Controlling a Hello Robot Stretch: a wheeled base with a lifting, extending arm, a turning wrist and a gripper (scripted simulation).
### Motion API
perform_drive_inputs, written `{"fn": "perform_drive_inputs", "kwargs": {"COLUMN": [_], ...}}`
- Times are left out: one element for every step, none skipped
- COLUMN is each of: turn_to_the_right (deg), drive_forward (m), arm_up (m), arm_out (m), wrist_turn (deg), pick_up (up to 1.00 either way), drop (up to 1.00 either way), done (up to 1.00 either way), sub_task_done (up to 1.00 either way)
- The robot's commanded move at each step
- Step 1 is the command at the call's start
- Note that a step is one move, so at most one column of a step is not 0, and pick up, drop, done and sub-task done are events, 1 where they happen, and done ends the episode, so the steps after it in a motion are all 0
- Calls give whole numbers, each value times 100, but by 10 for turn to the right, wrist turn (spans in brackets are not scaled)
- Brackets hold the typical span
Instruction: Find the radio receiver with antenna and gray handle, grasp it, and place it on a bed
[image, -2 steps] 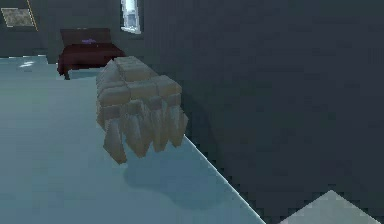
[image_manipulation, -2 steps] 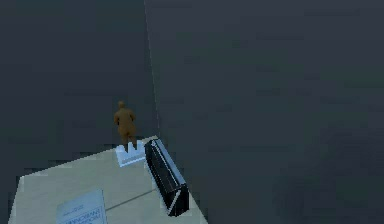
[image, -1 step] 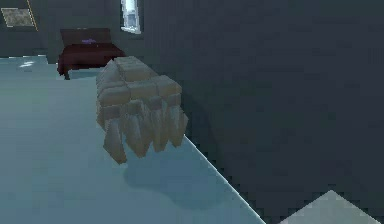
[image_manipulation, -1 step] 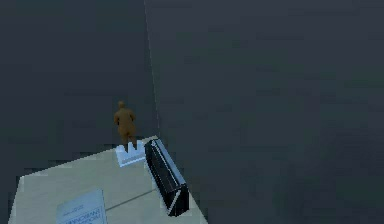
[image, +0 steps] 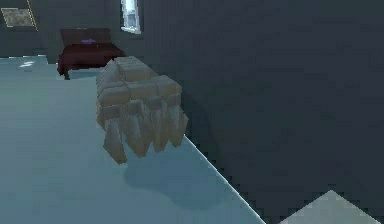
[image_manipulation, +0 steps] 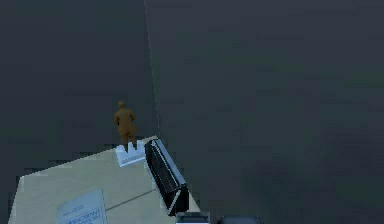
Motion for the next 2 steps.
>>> {"fn": "perform_drive_inputs", "kwargs": {"turn_to_the_right": [0,0], "drive_forward": [0,0], "arm_up": [0,0], "arm_out": [16,0], "wrist_turn": [0,450], "pick_up": [0,0], "drop": [0,0], "done": [0,0], "sub_task_done": [0,0]}}
